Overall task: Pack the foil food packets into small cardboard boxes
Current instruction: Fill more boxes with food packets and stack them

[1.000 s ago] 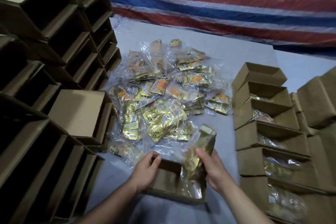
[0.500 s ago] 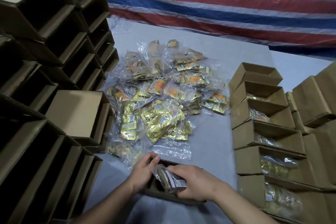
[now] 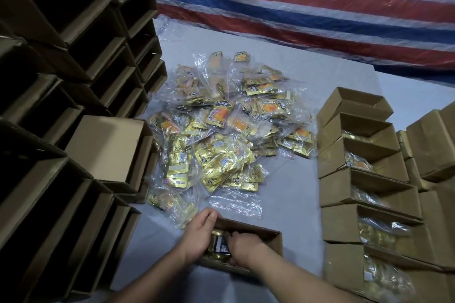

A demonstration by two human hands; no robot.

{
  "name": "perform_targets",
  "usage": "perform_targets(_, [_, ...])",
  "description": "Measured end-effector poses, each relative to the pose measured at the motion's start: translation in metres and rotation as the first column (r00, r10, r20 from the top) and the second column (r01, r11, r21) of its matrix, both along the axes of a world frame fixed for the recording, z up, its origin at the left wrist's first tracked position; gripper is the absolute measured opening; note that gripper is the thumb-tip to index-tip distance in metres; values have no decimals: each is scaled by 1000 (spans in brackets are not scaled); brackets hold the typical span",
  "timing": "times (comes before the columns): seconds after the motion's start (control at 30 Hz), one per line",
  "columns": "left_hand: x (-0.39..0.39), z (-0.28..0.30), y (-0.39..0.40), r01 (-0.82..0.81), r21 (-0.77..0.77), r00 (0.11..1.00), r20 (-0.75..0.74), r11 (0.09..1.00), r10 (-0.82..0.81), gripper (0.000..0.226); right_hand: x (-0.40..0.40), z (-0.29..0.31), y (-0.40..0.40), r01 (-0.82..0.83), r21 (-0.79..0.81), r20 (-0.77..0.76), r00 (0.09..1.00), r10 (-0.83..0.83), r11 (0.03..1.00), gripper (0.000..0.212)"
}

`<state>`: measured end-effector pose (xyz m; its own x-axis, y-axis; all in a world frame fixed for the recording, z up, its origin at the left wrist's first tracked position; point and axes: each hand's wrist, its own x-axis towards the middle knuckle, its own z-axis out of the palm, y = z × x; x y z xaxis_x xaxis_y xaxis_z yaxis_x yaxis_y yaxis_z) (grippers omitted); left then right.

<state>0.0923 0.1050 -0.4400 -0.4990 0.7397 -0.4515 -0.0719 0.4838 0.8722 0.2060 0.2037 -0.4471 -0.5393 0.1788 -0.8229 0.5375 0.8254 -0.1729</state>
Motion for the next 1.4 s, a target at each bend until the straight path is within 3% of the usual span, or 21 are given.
perform_targets(0.13, [-1, 3, 1, 19, -9, 999, -45, 1000, -19, 25, -3, -3, -2, 24, 21, -27, 999, -23, 1000, 58])
perform_targets(0.27, [-2, 4, 2, 27, 8, 999, -46, 1000, -27, 24, 9, 9, 8, 275, -192, -79, 953, -294, 942, 62])
perform_targets(0.37, [-4, 6, 1, 43, 13, 997, -59, 999, -42, 25, 19, 24, 15, 315, -304, -104, 927, -361, 899, 48])
perform_targets(0.5, [-2, 9, 3, 52, 19, 996, -74, 998, -51, 25, 28, 34, 18, 355, -269, -176, 896, -408, 896, 34])
perform_targets(0.63, [-1, 10, 2, 73, 16, 992, -104, 997, -70, 26, 19, 32, 9, 310, -236, 7, 948, -318, 921, 51])
perform_targets(0.73, [0, 9, 1, 84, 29, 990, -116, 996, -81, 25, 9, 24, 4, 375, -224, 113, 927, -358, 900, 60])
perform_targets(0.8, [1, 8, 0, 81, 37, 991, -112, 996, -76, 25, 4, 20, 4, 444, -229, 153, 895, -418, 866, 58])
perform_targets(0.9, [1, 6, -2, 74, 25, 993, -98, 997, -71, 25, 4, 23, 5, 523, -256, 184, 852, -490, 813, 34])
perform_targets(0.97, [0, 5, -3, 78, 11, 993, -92, 997, -76, 25, 9, 26, 3, 503, -266, 131, 864, -487, 822, 36])
perform_targets(1.03, [-1, 4, -2, 78, 4, 992, -98, 997, -77, 25, 16, 32, -1, 443, -246, 35, 893, -449, 862, 56])
perform_targets(1.1, [-1, 3, -1, 76, 8, 992, -106, 997, -74, 26, 20, 45, -1, 452, -255, -65, 874, -481, 855, 53])
perform_targets(1.27, [-1, 1, -1, 62, 41, 991, -119, 997, -56, 25, 23, 89, 38, 619, -451, -281, 586, -760, 643, 31])
perform_targets(1.4, [-1, 2, 0, 63, 12, 989, -131, 998, -61, 25, 4, 114, 86, 573, -315, -560, 531, -636, 756, 17])
